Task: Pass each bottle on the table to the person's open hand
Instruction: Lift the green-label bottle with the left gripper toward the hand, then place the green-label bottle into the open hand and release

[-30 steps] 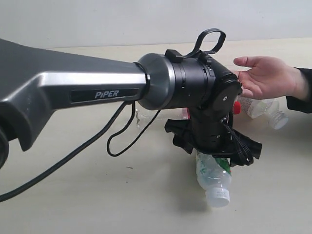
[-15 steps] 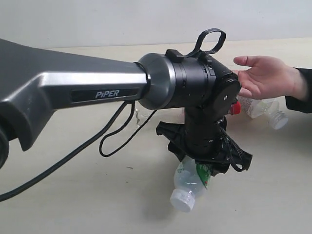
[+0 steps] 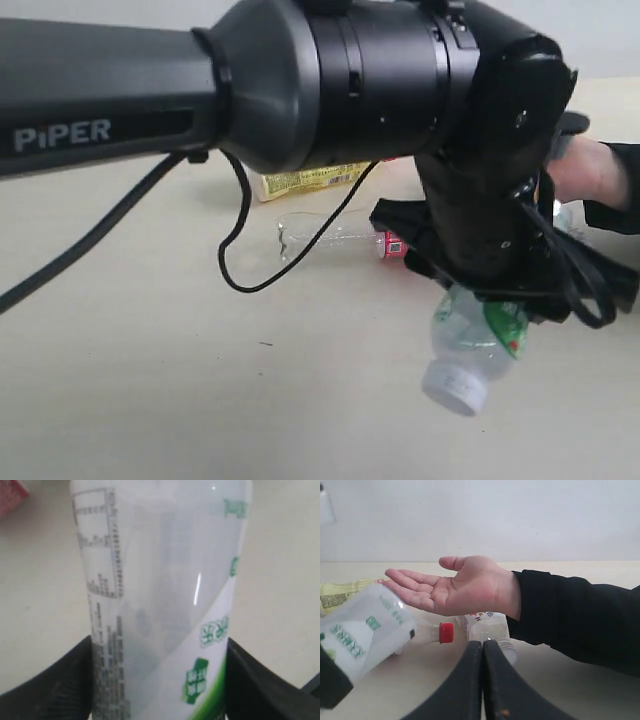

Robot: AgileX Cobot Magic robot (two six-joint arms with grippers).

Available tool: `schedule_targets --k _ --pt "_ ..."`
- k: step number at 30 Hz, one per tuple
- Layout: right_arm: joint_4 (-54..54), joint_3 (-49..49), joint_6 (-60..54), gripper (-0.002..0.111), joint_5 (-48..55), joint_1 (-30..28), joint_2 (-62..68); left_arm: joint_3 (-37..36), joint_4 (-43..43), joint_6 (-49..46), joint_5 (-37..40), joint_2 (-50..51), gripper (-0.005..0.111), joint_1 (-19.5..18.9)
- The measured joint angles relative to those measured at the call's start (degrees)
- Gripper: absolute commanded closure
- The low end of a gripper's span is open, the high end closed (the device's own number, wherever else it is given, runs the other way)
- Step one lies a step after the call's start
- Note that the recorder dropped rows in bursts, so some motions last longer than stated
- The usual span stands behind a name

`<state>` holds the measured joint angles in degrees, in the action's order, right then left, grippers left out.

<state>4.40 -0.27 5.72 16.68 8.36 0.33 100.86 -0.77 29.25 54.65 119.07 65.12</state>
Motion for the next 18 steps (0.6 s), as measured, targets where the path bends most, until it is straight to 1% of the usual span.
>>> schedule_targets --k 2,5,10,14,16,18 --pt "0.00 0.00 0.00 0.108 0.00 0.00 0.00 1.95 0.00 0.43 -0.84 -0.22 0.107 -0.06" --pt "0.00 0.00 0.00 0.108 0.00 0.00 0.00 6.88 -0.23 1.41 -0.90 -0.11 0.107 -0.80" --pt "0.00 0.00 0.00 0.108 0.00 0.00 0.00 16.51 -0.23 4.74 0.01 1.13 0.107 -4.84" --pt "0.00 0.00 0.00 0.108 0.00 0.00 0.00 22.77 -1.14 6.14 0.65 3.92 0.107 -8.03" --pt "0.00 0.00 0.00 0.108 0.00 0.00 0.00 25.98 -3.02 6.24 0.49 6.20 0.107 -9.67" --pt "0.00 0.00 0.00 0.108 0.00 0.00 0.00 28.12 -6.89 5.26 -0.07 8.73 0.107 -11.10"
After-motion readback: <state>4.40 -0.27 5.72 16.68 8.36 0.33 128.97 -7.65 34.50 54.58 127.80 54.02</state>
